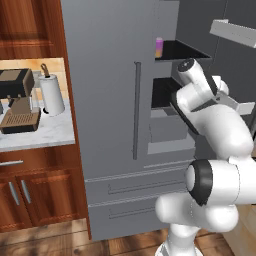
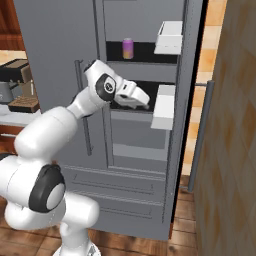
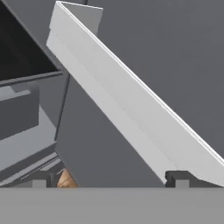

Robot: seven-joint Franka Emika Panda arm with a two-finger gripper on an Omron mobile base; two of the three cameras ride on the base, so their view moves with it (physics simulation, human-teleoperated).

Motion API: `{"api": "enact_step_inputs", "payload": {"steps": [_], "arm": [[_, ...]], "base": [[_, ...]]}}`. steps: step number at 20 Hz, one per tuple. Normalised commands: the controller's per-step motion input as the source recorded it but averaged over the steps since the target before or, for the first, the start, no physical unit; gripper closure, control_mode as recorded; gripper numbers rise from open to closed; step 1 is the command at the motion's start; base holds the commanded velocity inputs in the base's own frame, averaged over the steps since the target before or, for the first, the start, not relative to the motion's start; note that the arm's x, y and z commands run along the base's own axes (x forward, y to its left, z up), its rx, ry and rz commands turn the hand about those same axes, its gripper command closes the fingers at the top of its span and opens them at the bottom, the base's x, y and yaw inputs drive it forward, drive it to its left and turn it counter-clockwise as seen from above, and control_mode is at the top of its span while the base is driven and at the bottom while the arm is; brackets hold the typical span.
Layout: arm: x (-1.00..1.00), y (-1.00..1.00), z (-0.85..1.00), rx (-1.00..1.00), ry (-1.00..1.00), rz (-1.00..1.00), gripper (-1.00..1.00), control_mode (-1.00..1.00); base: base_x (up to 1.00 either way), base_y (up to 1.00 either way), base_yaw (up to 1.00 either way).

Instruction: Open the fridge, grab two sodas, and place both sodas inside the bowl with ice on the dining counter.

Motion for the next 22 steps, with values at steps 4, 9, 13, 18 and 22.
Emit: {"api": "enact_step_inputs", "payload": {"steps": [4,9,13,18,22], "arm": [[-0.32,0.73,-0.17,0.05,-0.02,0.17,-1.0,-1.0],[-0.22,0.77,-0.06,0.08,0.0,0.26,-1.0,-1.0],[-0.04,0.9,0.0,0.04,0.0,0.32,-1.0,-1.0],[-0.01,0.88,0.0,0.05,0.0,0.31,-1.0,-1.0],[-0.14,0.7,0.0,0.04,0.0,0.24,-1.0,-1.0]], "base": [[0.0,0.0,0.0],[0.0,0.0,0.0],[0.0,0.0,0.0],[0.0,0.0,0.0],[0.0,0.0,0.0]]}}
